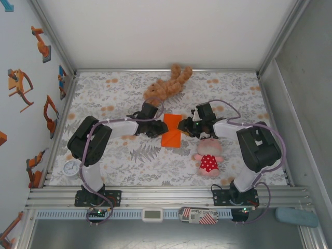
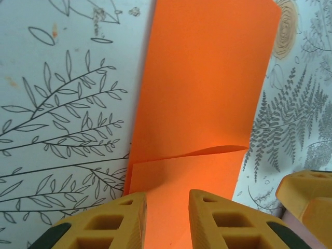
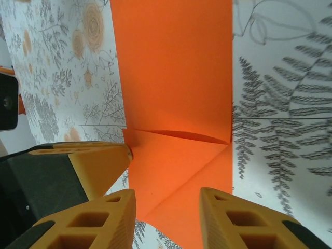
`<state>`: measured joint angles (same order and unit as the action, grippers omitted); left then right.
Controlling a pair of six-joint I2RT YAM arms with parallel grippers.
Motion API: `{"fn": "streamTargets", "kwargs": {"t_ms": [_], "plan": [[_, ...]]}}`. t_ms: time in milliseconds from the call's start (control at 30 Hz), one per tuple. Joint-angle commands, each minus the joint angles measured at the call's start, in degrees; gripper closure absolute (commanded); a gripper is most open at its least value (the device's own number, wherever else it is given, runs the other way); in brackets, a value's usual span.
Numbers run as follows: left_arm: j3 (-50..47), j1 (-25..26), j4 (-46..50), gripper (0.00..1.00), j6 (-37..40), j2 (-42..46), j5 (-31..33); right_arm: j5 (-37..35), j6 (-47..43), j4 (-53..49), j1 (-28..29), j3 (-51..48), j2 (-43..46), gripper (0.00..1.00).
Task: Fold a paper plane with a square sheet of paper (pick it up from the middle)
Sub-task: Fold the triangle a second time at the center of the table, then pick up the paper from the center of the table.
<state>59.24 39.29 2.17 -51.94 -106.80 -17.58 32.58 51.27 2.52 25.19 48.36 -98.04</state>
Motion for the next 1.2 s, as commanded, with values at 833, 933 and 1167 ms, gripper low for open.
{"fn": "streamTargets", "kwargs": {"t_ms": [833,933,1167], "plan": [[-3.44,-0.84,0.10,0.74,-4.71,-1.32,2.18,-1.16,6.87,5.05,1.75,1.72,-7.25,0.71],[-3.52,-0.86,-0.14,0.74,-4.71,-1.33,1.88,-1.05,6.99,5.80,1.71,1.83,-7.43,0.75],[-3.54,-0.89,-0.26,0.74,-4.70,-1.26,1.82,-0.35,7.88,7.73,1.75,2.01,-7.74,0.78]]}}
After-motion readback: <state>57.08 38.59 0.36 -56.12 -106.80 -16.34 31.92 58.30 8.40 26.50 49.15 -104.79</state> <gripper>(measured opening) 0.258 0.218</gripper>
